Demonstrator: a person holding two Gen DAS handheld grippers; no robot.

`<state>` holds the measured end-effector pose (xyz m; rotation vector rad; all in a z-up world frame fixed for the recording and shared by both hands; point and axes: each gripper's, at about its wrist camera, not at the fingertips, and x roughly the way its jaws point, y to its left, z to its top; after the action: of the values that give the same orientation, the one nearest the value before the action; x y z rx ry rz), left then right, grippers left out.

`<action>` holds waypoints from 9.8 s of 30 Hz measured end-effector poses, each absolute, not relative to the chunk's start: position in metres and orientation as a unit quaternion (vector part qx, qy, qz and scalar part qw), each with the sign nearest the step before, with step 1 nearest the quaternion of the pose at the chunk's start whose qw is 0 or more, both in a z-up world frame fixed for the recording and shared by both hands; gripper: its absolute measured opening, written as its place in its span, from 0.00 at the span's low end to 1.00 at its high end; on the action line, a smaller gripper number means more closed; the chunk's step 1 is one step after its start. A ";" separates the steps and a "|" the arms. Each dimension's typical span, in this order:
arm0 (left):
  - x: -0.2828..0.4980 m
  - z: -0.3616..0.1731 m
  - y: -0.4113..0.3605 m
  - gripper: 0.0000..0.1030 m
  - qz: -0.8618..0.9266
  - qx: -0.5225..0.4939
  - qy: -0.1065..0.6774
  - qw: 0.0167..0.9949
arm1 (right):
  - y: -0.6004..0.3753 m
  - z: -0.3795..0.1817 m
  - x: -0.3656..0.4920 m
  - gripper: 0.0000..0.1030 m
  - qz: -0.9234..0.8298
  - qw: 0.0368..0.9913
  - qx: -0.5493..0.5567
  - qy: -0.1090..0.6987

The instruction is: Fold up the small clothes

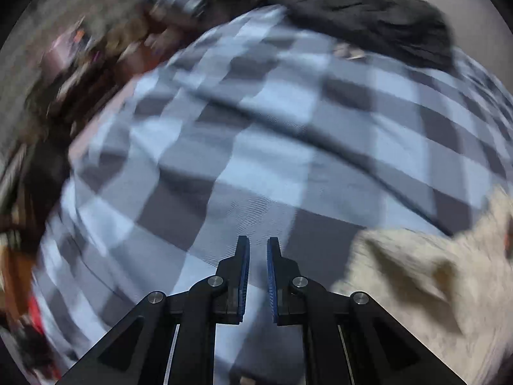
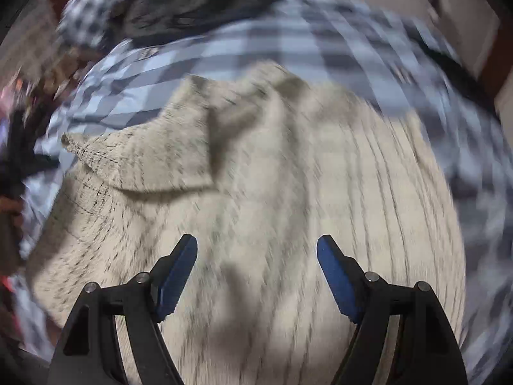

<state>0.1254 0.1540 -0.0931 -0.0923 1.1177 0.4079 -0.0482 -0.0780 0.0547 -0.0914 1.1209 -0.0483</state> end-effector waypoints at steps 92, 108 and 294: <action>-0.019 -0.114 0.103 0.99 0.043 -0.054 0.642 0.764 | -0.324 0.041 -0.234 0.45 -0.214 0.625 0.504 0.557; -0.012 -0.118 0.100 0.98 0.016 -0.035 0.656 0.754 | -0.318 0.060 -0.234 0.71 -0.267 0.644 0.470 0.541; 0.071 -0.102 0.061 0.08 0.025 0.003 0.538 0.842 | -0.218 0.105 -0.083 0.76 0.101 0.822 0.202 0.522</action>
<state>0.0713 0.0609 -0.1021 0.0066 1.1369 0.0529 -0.0828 -0.2178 0.1047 0.4304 1.1107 0.2150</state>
